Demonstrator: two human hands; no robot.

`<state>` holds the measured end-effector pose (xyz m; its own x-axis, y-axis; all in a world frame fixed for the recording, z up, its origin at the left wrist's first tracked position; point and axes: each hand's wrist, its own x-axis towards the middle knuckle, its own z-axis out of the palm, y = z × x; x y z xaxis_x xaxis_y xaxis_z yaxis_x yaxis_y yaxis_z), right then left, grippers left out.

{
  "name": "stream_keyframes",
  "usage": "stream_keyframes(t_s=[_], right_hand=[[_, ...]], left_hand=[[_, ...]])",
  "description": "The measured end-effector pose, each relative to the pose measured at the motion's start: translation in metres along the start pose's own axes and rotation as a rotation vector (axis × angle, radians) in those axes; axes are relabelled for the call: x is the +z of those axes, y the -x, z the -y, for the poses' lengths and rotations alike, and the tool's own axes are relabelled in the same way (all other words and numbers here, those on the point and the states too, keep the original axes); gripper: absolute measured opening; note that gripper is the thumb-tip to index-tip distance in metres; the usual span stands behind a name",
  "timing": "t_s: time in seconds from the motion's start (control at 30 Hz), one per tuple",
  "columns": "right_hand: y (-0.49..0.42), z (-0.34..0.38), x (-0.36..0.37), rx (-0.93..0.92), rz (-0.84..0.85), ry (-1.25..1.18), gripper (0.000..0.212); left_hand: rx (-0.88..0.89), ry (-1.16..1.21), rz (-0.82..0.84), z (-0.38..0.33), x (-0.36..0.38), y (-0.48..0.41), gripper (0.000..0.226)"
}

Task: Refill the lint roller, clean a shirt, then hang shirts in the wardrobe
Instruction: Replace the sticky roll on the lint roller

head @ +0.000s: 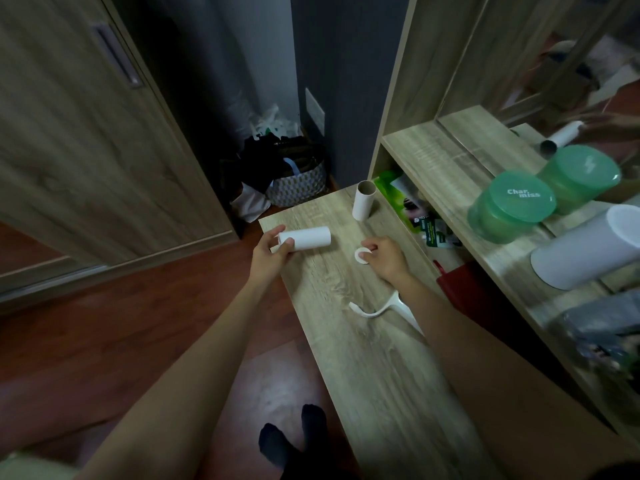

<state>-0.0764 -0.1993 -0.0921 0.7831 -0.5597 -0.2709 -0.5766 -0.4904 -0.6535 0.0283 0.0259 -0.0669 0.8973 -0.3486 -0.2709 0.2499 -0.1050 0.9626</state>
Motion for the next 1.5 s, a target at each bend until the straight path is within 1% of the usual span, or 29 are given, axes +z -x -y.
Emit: stream_keyframes(t_s=[0.07,0.1,0.17,0.2,0.27,0.33,0.37,0.47,0.53,0.6,0.73,0.8,0.9,1.0,1.07,1.2,1.5], right_hand=[[0.002,0.001,-0.003,-0.013,-0.058,0.009,0.036],[0.004,0.004,-0.005,-0.031,-0.107,-0.006,0.035],[0.011,0.015,-0.007,-0.083,-0.19,-0.089,0.029],[0.015,0.024,-0.009,-0.1,-0.189,-0.168,0.026],[0.025,0.043,-0.011,-0.084,-0.085,-0.391,0.024],[0.032,0.06,-0.012,-0.002,0.044,-0.63,0.027],[0.035,0.066,-0.012,0.038,0.077,-0.72,0.03],[0.037,0.073,-0.014,0.087,0.049,-0.868,0.033],[0.037,0.072,-0.016,0.066,0.003,-0.863,0.037],[0.038,0.074,-0.019,0.029,-0.042,-0.808,0.043],[0.039,0.08,-0.026,-0.079,-0.129,-0.681,0.042],[0.038,0.081,-0.027,-0.087,-0.143,-0.654,0.041],[0.036,0.078,-0.027,-0.061,-0.129,-0.694,0.041],[0.038,0.075,-0.028,-0.039,-0.103,-0.734,0.044],[0.039,0.075,-0.029,-0.022,-0.091,-0.766,0.044],[0.041,0.075,-0.031,-0.003,-0.061,-0.82,0.04],[0.042,0.074,-0.031,0.016,-0.035,-0.896,0.038]], left_hand=[[-0.001,-0.018,0.006,-0.001,0.0,0.0,0.034],[0.0,-0.02,0.012,-0.002,0.001,0.001,0.035],[0.003,-0.008,0.025,-0.005,0.005,0.003,0.036],[0.001,0.004,0.034,-0.005,0.008,0.005,0.037],[-0.005,0.048,0.058,-0.007,0.016,0.008,0.035],[-0.017,0.12,0.092,-0.009,0.025,0.014,0.033],[-0.025,0.149,0.106,-0.01,0.029,0.017,0.033],[-0.065,0.227,0.139,-0.011,0.035,0.02,0.033],[-0.13,0.291,0.154,-0.011,0.034,0.02,0.032],[-0.202,0.356,0.161,-0.013,0.033,0.02,0.032],[-0.279,0.468,0.173,-0.015,0.033,0.022,0.03],[-0.299,0.488,0.181,-0.015,0.034,0.024,0.025],[-0.297,0.498,0.18,-0.014,0.035,0.025,0.023],[-0.294,0.51,0.188,-0.013,0.034,0.024,0.03],[-0.302,0.51,0.193,-0.014,0.034,0.023,0.03],[-0.3,0.507,0.196,-0.015,0.034,0.023,0.026],[-0.269,0.476,0.212,-0.023,0.035,0.02,0.033]])
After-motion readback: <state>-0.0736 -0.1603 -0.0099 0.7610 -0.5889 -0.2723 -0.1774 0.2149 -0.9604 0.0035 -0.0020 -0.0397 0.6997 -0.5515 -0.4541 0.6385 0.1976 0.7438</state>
